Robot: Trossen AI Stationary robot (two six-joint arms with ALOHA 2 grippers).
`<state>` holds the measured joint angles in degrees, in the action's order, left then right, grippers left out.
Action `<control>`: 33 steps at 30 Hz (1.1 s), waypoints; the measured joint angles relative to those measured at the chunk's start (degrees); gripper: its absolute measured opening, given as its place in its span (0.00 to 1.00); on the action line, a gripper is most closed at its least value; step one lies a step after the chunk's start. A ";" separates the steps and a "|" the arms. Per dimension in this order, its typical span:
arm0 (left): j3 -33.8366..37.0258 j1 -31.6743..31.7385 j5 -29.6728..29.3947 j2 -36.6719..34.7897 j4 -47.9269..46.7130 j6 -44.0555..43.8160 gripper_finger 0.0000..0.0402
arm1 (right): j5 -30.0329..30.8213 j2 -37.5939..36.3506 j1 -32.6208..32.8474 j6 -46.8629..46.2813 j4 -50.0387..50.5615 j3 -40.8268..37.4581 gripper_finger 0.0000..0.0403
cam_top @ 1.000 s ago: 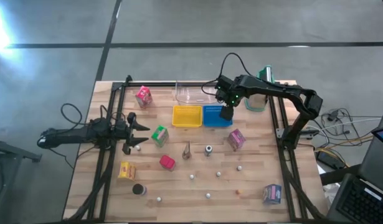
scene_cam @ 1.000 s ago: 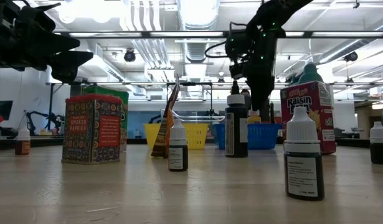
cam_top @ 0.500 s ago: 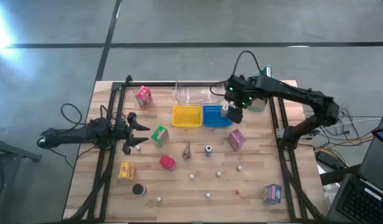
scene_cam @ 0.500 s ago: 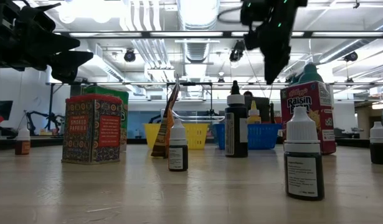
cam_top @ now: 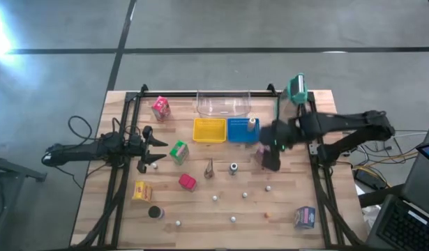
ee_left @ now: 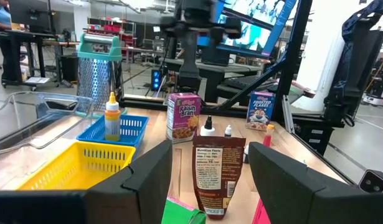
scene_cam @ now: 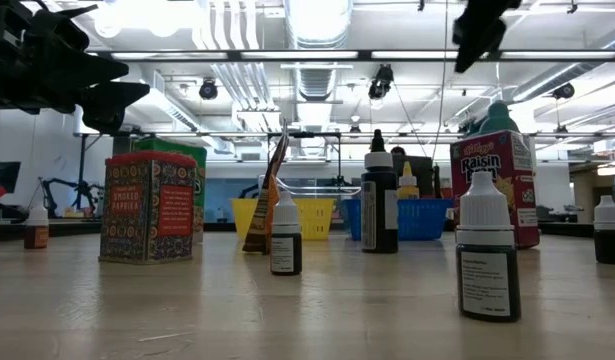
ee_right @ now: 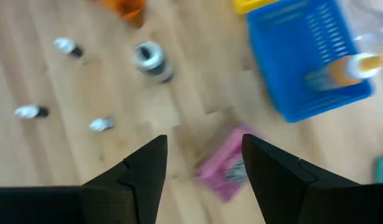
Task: Pick & Place Kitchen Items
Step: Put the right red food coloring bottle into the blue bin
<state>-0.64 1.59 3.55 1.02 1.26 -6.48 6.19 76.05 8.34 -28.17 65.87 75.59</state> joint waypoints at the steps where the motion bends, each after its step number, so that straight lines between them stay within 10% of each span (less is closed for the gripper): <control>1: -0.01 -0.01 0.00 -0.01 0.00 0.00 0.54 | 0.91 0.52 2.46 -2.33 0.02 -0.02 0.49; 12: 0.00 -0.01 0.02 0.00 0.00 0.02 0.54 | 7.36 6.29 19.03 -29.24 2.12 -0.20 0.44; 33: -0.02 0.01 0.02 0.00 0.00 0.03 0.54 | 1.71 15.46 34.04 -52.83 0.74 -0.46 0.47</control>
<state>-0.66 1.61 3.57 1.02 1.26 -6.45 7.90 91.51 42.39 -81.00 66.61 75.13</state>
